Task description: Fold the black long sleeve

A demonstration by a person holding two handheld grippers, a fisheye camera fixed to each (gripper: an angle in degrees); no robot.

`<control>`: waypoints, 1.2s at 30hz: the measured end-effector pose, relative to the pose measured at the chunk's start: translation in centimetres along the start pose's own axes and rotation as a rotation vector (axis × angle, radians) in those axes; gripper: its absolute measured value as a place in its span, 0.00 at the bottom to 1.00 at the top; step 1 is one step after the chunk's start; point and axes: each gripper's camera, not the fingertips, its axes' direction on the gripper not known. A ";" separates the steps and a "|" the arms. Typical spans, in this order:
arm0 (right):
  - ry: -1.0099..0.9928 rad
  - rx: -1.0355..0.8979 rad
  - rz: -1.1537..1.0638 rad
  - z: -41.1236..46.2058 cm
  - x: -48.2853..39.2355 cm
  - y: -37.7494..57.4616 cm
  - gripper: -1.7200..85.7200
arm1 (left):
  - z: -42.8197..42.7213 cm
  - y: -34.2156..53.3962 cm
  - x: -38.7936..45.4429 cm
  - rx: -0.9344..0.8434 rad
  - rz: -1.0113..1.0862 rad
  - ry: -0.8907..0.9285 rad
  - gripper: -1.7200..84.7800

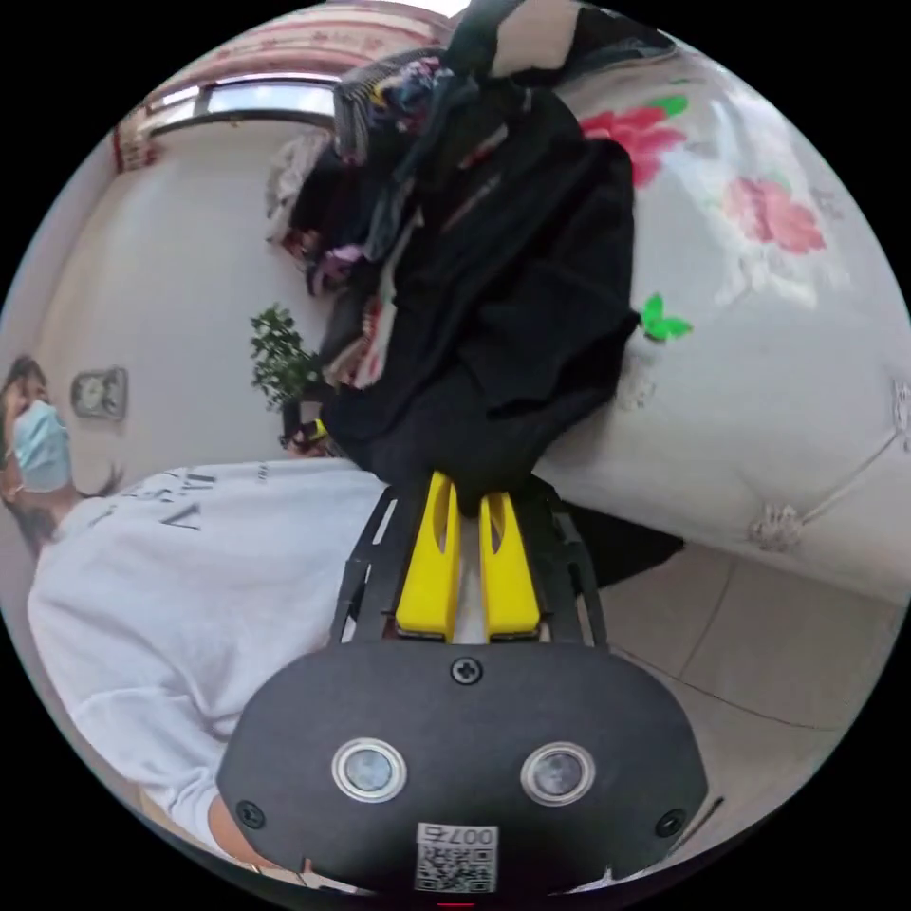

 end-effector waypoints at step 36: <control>0.243 -0.094 0.055 -1.0 0.8 -7.3 0.03 | 7.7 4.1 -0.4 0.105 -0.238 -0.381 0.01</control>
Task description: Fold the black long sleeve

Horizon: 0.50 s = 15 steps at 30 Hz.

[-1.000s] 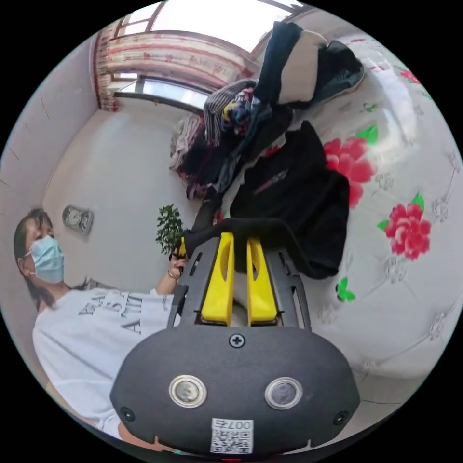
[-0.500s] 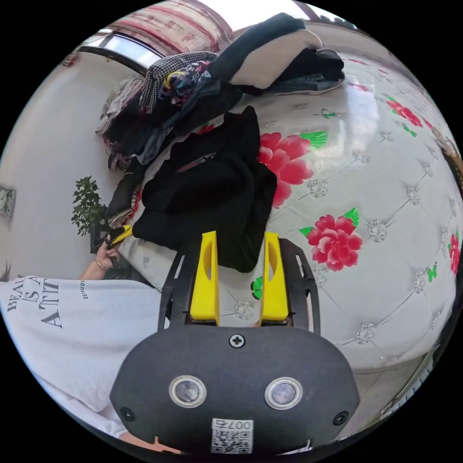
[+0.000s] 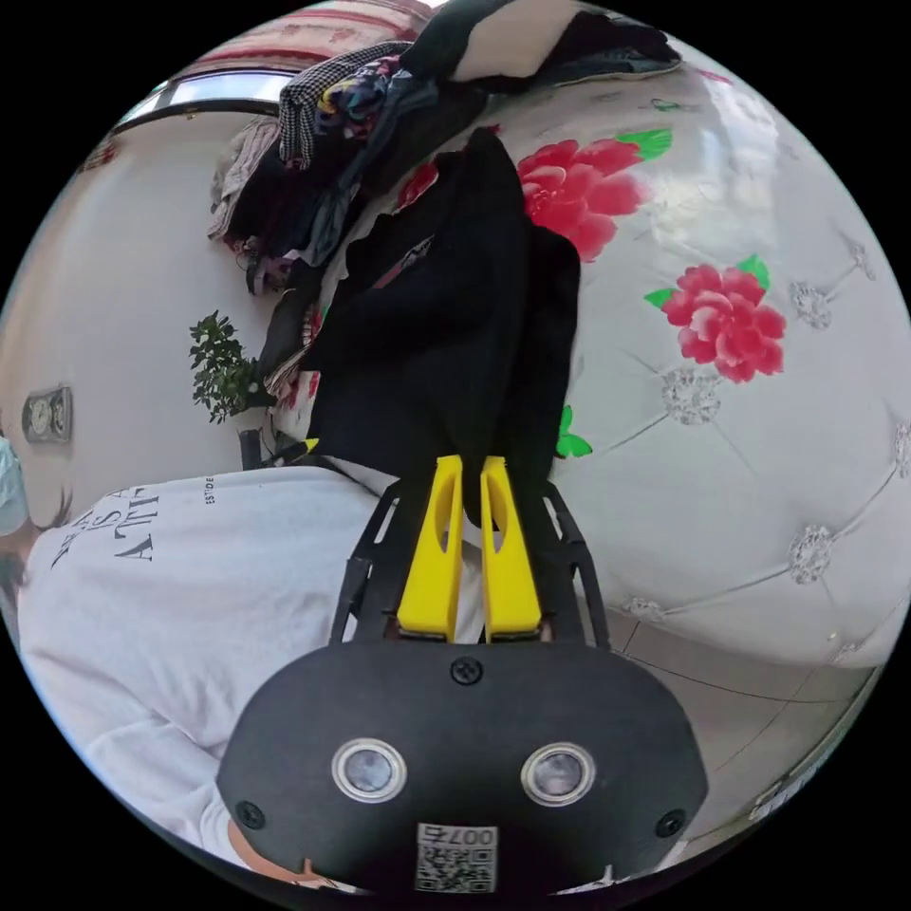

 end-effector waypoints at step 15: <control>-0.275 0.205 -0.035 -9.8 -3.2 -0.4 0.02 | -13.1 -1.9 9.6 0.193 0.241 0.310 0.01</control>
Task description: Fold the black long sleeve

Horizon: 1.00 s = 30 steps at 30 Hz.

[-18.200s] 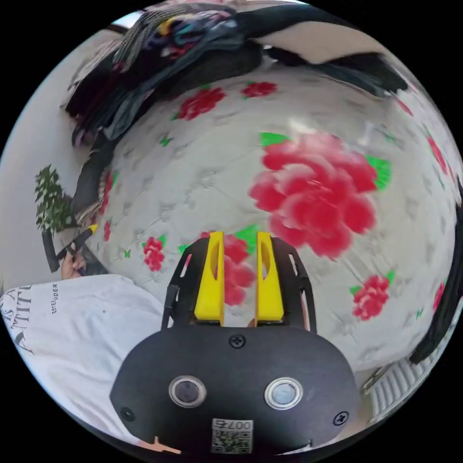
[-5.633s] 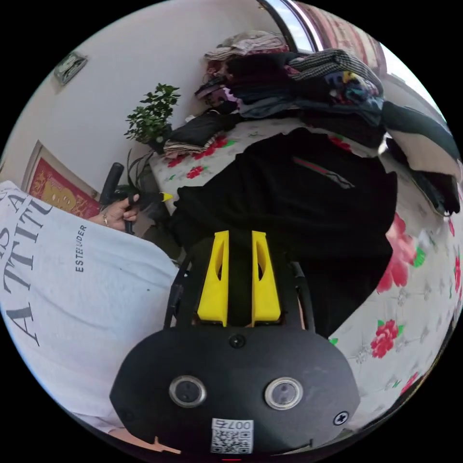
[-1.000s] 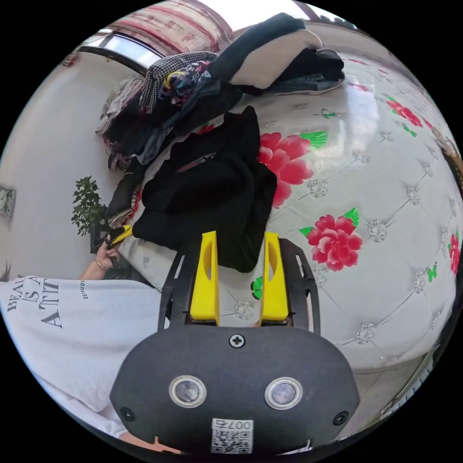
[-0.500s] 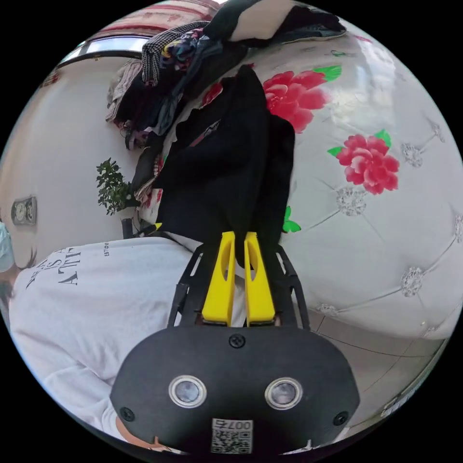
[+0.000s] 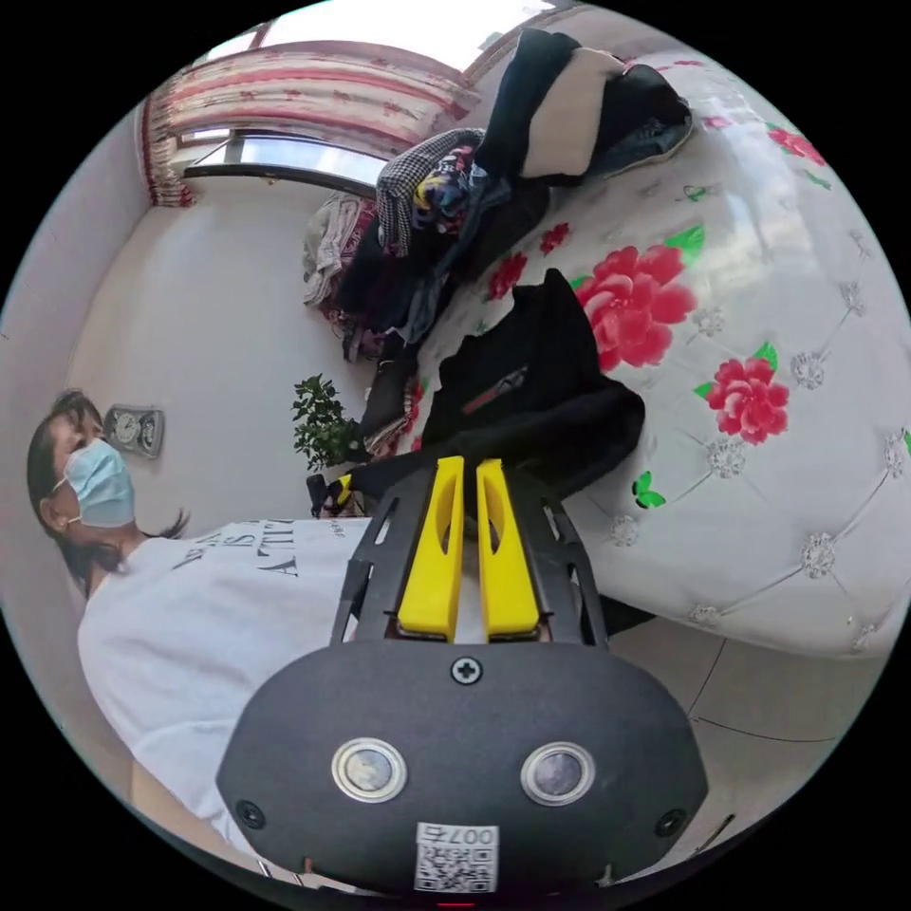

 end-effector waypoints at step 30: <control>0.041 0.195 0.287 13.4 15.9 -11.1 0.12 | 0.4 -2.7 -10.6 0.306 -0.564 -0.458 0.12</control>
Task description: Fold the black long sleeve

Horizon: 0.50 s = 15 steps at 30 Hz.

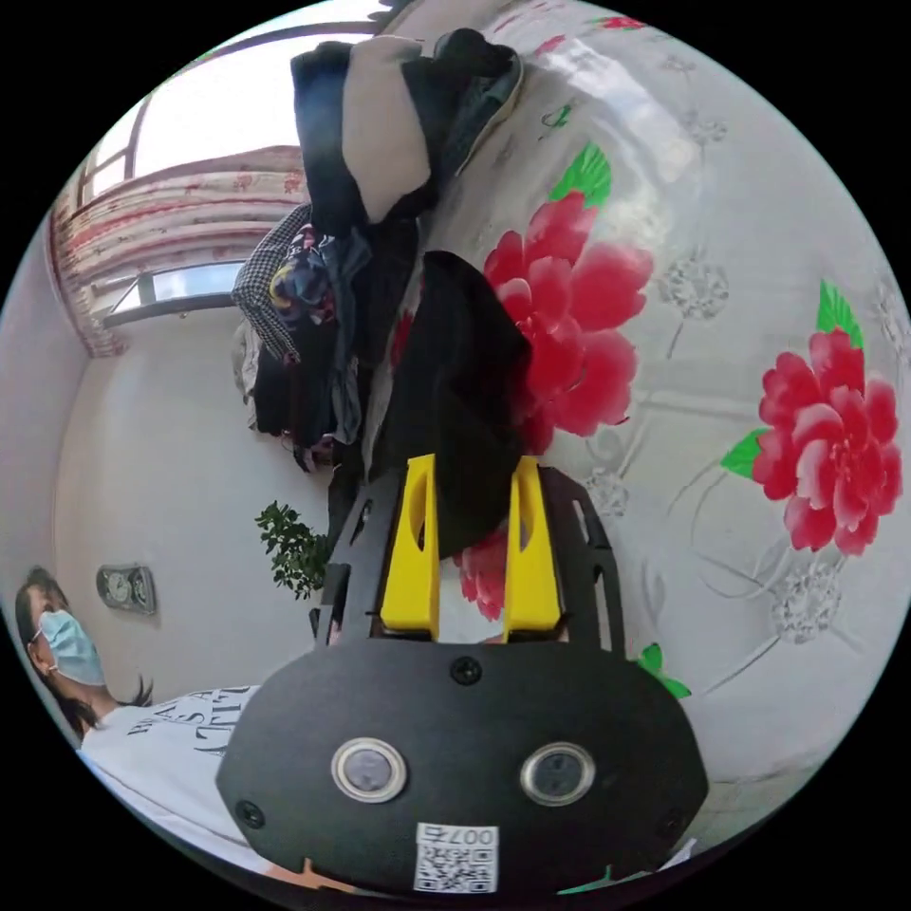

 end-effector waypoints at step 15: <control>0.025 -0.663 -0.918 32.1 -30.8 10.5 0.13 | -4.4 2.1 -5.0 0.047 -0.037 0.125 0.17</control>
